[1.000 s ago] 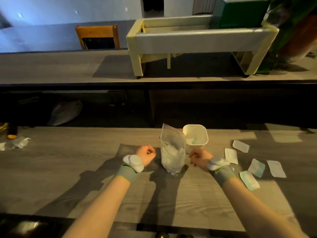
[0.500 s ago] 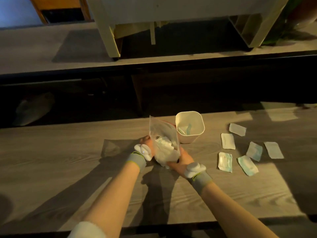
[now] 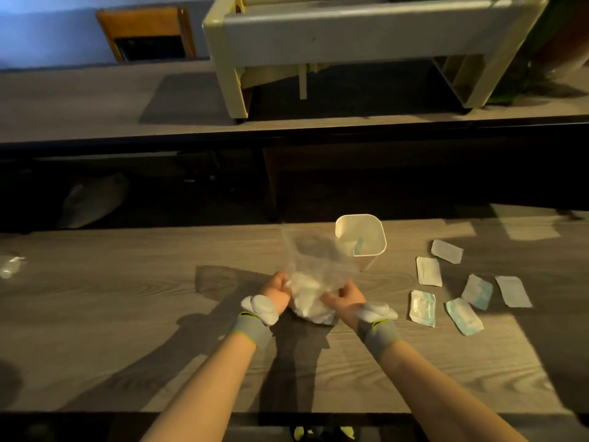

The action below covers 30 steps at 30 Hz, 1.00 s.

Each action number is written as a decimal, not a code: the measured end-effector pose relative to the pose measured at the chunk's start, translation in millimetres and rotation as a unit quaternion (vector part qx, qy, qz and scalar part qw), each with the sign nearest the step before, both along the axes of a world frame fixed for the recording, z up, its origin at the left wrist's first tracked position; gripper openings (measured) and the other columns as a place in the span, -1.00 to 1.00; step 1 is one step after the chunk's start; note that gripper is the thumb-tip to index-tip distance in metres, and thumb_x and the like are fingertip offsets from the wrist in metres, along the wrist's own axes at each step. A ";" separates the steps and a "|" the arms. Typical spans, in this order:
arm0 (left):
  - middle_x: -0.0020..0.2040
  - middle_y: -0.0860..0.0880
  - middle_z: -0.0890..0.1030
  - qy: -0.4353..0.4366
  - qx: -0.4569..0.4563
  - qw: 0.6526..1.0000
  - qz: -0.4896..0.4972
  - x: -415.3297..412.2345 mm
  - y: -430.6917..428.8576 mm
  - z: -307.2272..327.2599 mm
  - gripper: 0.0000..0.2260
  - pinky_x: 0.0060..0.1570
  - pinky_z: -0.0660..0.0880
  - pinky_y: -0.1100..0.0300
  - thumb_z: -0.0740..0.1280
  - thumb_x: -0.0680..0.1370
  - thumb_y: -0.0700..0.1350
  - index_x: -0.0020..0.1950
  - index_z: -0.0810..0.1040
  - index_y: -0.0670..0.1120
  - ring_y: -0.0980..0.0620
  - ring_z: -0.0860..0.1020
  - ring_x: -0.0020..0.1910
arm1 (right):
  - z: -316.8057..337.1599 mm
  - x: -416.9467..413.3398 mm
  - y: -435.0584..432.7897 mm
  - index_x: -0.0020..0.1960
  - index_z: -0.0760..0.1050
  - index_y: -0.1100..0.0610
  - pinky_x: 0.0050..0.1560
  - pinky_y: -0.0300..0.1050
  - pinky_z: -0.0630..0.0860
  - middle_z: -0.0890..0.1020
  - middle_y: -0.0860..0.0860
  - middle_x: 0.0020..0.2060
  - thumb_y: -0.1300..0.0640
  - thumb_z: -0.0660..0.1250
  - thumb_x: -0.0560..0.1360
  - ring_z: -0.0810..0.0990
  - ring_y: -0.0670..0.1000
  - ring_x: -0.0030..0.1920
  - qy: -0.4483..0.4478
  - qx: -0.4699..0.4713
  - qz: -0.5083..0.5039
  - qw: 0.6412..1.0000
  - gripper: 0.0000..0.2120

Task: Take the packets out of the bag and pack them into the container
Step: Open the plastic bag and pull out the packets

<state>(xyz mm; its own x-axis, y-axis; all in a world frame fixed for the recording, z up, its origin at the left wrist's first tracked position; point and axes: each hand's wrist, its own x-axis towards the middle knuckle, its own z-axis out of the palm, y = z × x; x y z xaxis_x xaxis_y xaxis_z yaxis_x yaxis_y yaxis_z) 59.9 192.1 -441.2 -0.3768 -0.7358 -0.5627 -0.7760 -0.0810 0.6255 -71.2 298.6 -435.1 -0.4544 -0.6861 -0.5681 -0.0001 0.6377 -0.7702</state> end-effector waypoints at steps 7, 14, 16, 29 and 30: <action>-0.10 -0.16 0.50 0.017 0.038 0.999 0.034 12.9 26.6 23.4 -0.87 -0.37 0.48 0.20 0.12 0.61 -0.13 0.06 0.39 -0.16 -0.06 0.49 -0.26 | 15.8 3.3 2.3 0.14 0.49 0.21 -0.32 -0.10 0.57 0.61 0.08 -0.19 -0.01 0.30 0.53 0.56 0.07 -0.32 -0.083 0.063 -0.017 0.994 -0.68; -0.44 -0.09 0.43 -0.018 0.113 0.993 0.040 17.3 33.5 31.3 -0.81 -0.63 0.30 0.34 0.10 0.62 -0.04 0.10 0.34 -0.15 0.06 0.32 -0.57 | 32.1 -7.6 14.3 -0.04 0.47 0.08 -0.33 -0.20 0.46 0.60 0.12 -0.31 -0.11 0.24 0.53 0.49 0.03 -0.43 -0.132 0.079 0.022 0.988 -0.75; -0.45 -0.08 0.39 0.002 0.105 0.993 0.057 16.3 33.4 33.6 -0.80 -0.68 0.26 0.36 0.16 0.61 -0.12 0.22 0.29 -0.11 0.13 0.31 -0.67 | 32.8 -10.8 15.3 -0.06 0.51 0.11 -0.37 -0.22 0.45 0.60 0.10 -0.34 -0.02 0.31 0.52 0.51 0.00 -0.46 -0.109 0.054 0.019 0.992 -0.82; -0.50 -0.07 0.37 0.064 0.062 0.994 0.058 3.6 18.2 70.5 -0.89 -0.66 0.28 0.38 0.19 0.53 -0.30 -0.08 0.37 -0.10 0.19 0.23 -0.78 | 81.3 -36.4 1.7 -0.27 0.53 0.20 -0.47 -0.28 0.47 0.58 -0.05 -0.64 0.32 0.31 0.49 0.52 -0.15 -0.65 0.012 -0.013 0.037 0.999 -0.83; -0.54 -0.05 0.38 0.065 0.059 0.995 0.052 1.9 15.9 75.3 -0.85 -0.64 0.30 0.37 0.18 0.52 -0.31 -0.18 0.39 -0.08 0.18 0.24 -0.76 | 87.6 -38.3 0.2 -0.28 0.52 0.20 -0.47 -0.27 0.46 0.57 -0.04 -0.64 0.32 0.31 0.49 0.52 -0.15 -0.65 0.015 -0.013 0.036 0.999 -0.82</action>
<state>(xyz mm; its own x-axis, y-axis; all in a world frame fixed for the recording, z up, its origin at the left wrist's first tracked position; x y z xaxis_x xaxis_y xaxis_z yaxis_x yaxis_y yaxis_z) 61.8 208.0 -365.8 -0.3765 -0.7070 -0.5987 -0.6729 -0.2355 0.7012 -109.5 298.8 -347.5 -0.4195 -0.7328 -0.5358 -0.0693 0.6143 -0.7860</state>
